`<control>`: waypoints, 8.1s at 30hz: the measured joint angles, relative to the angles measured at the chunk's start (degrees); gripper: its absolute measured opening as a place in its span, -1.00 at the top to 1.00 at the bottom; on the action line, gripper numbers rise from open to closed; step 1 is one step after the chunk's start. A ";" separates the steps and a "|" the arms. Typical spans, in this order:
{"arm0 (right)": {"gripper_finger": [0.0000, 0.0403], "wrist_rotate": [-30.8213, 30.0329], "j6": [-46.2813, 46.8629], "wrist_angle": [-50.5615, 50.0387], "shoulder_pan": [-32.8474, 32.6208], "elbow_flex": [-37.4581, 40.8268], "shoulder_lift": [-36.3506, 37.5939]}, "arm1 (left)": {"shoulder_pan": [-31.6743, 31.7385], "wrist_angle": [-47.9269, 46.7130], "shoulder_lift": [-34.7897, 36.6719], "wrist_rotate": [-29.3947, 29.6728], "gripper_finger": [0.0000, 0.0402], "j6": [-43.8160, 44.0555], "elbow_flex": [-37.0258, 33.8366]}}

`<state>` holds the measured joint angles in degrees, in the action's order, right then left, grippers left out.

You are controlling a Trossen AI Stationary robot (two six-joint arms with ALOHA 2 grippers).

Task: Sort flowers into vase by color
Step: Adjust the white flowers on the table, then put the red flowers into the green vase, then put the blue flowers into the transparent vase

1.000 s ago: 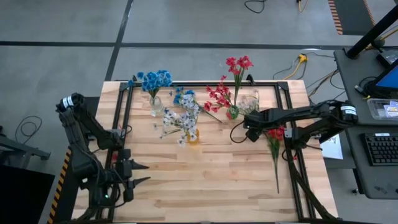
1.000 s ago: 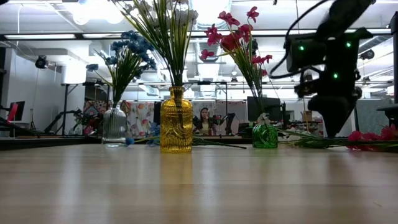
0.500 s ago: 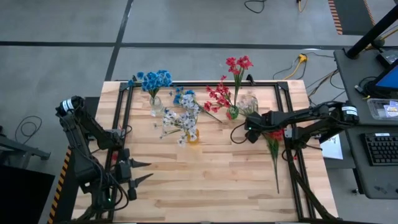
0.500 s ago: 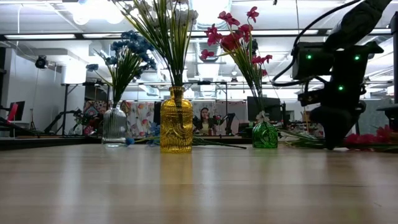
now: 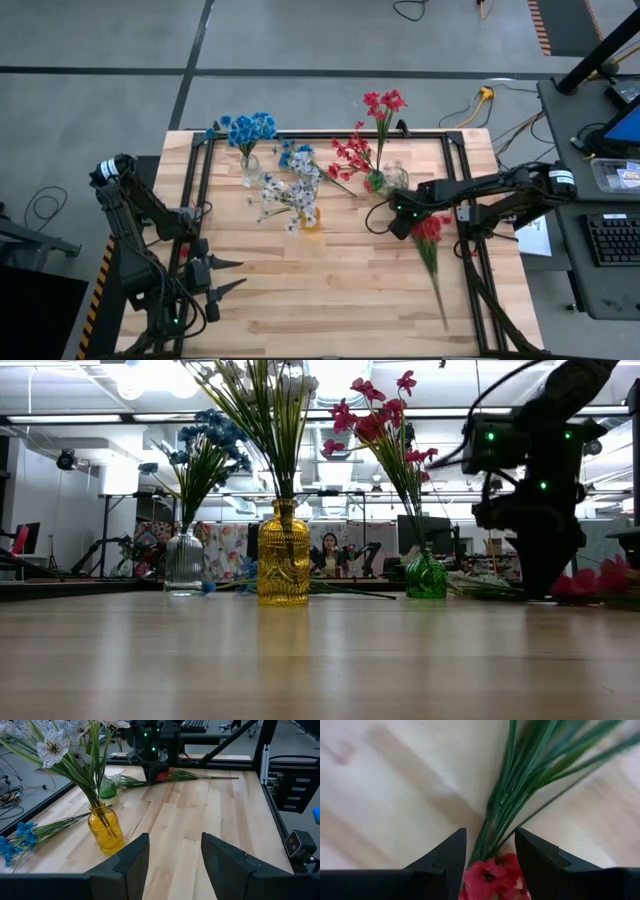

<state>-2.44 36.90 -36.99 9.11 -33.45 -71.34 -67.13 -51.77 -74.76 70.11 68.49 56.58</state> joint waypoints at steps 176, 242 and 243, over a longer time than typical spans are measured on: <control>0.84 -11.28 -35.66 53.63 13.06 5.95 21.92 | 0.50 4.82 0.05 2.89 0.17 1.09 -0.02; -0.34 -14.07 5.79 3.43 -12.89 5.98 30.38 | 1.64 6.82 0.04 4.31 0.17 1.08 -0.02; -0.34 -14.06 6.91 5.12 -14.88 6.57 29.54 | 1.64 6.82 0.04 4.31 0.17 1.09 -0.02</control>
<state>-16.50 43.81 -31.88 -5.76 -26.88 -41.80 -65.49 -44.95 -74.72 74.41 69.58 56.55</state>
